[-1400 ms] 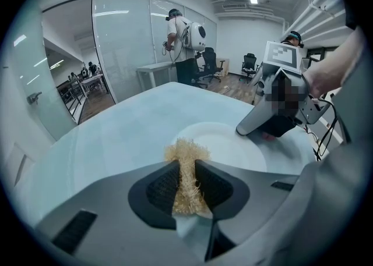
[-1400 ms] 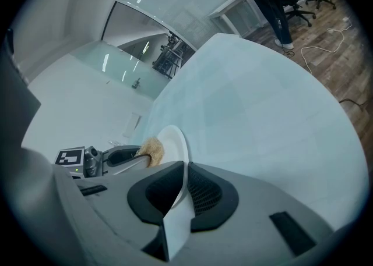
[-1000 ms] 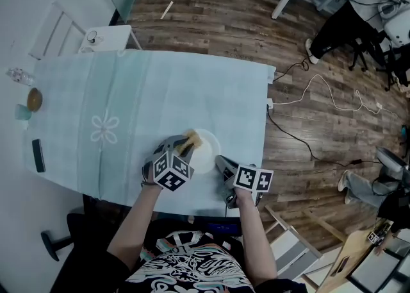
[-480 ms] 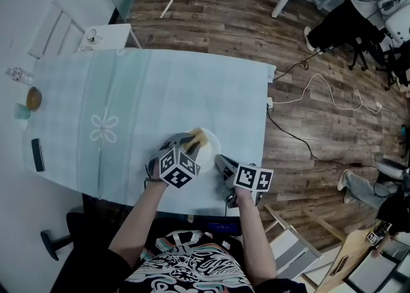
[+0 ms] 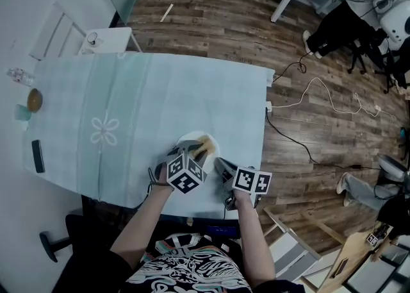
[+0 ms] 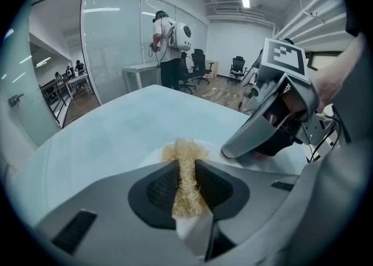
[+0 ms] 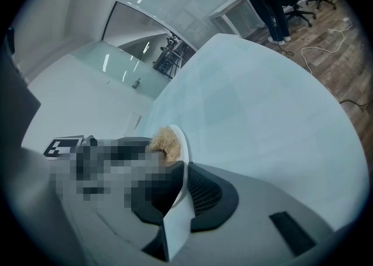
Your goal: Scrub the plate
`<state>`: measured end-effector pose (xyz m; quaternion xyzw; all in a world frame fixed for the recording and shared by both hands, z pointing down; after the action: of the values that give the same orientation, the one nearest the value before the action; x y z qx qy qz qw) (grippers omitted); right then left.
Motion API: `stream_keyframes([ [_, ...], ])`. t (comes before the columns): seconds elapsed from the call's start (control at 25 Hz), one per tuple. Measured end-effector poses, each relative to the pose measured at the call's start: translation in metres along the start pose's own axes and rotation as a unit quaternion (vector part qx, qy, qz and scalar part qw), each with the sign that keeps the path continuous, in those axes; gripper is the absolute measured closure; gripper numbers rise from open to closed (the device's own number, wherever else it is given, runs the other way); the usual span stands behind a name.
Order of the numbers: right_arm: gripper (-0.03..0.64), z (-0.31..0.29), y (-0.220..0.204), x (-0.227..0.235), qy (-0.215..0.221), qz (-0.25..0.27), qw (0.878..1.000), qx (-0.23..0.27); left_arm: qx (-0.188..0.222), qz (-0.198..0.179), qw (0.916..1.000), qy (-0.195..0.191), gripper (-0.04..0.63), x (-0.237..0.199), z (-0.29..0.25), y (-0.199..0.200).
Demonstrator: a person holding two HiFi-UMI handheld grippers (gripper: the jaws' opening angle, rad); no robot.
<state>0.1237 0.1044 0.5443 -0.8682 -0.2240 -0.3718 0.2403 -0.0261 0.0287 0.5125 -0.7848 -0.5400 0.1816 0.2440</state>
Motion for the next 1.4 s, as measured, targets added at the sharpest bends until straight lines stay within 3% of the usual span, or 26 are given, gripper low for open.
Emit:
stream_keyframes([
  [0.24, 0.603, 0.000, 0.000, 0.000, -0.002, 0.000, 1.000, 0.006, -0.002, -0.012, 0.9997, -0.023, 0.483, 0.021, -0.001, -0.002],
  [0.88, 0.603, -0.002, 0.001, 0.001, 0.002, -0.001, 1.000, 0.004, -0.037, 0.005, 0.9971, -0.066, 0.483, 0.023, 0.018, -0.026],
  [1.12, 0.603, -0.002, 0.001, 0.000, 0.004, -0.002, 1.000, 0.003, -0.043, 0.013, 0.9979, -0.047, 0.480, 0.012, 0.027, -0.036],
  [1.4, 0.603, -0.002, 0.001, 0.000, 0.005, -0.002, 1.000, 0.002, -0.037, 0.024, 0.9988, 0.022, 0.477, -0.014, 0.038, -0.043],
])
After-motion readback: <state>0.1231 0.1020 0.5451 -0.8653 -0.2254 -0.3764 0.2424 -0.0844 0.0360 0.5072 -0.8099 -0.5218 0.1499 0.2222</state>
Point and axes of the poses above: the fingertips, and each gripper's own axes: z backward along the fingers, x to its right, y out of its top, the point moved 10 cm from there along z, backward along the fingers, and after that the axes turned 1 degree about -z, right-handed, at the moved point
